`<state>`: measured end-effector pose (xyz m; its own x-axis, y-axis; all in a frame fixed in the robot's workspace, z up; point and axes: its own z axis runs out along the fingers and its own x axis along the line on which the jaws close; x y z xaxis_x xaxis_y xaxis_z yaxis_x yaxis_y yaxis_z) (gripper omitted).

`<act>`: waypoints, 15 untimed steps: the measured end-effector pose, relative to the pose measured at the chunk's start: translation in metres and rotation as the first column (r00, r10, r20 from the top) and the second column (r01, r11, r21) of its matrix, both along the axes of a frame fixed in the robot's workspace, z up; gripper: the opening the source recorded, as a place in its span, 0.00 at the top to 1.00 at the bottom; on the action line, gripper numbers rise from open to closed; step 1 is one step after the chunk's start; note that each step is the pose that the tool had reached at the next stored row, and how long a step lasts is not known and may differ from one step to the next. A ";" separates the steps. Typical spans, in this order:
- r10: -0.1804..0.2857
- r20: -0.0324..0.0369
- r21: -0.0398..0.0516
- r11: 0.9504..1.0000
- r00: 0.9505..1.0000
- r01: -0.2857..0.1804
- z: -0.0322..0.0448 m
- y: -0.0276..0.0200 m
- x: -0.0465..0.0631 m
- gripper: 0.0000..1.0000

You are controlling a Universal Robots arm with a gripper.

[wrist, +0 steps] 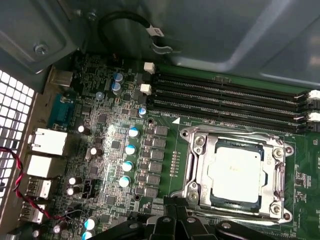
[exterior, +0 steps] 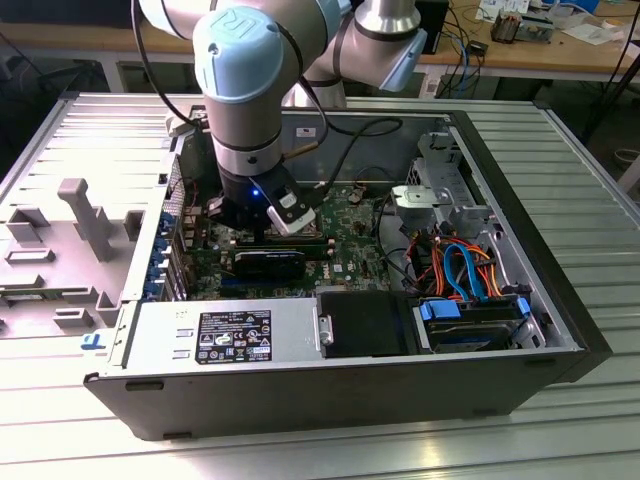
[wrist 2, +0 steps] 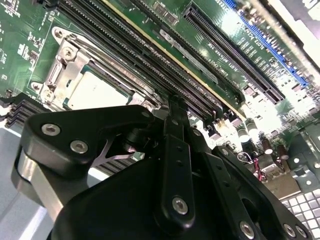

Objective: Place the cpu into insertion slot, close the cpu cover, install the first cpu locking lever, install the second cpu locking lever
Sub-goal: 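Install the second cpu locking lever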

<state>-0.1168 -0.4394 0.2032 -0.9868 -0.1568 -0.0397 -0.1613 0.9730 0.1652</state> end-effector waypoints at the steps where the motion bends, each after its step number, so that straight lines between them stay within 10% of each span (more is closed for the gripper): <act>1: 0.000 0.000 0.000 1.000 1.000 0.000 -0.0001 0.0014 0.000 0.89; 15: 0.000 0.000 0.007 1.000 1.000 0.000 -0.0016 0.0014 0.000 0.89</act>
<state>-0.1167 -0.4379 0.2016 -0.9868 -0.1569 -0.0409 -0.1616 0.9718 0.1719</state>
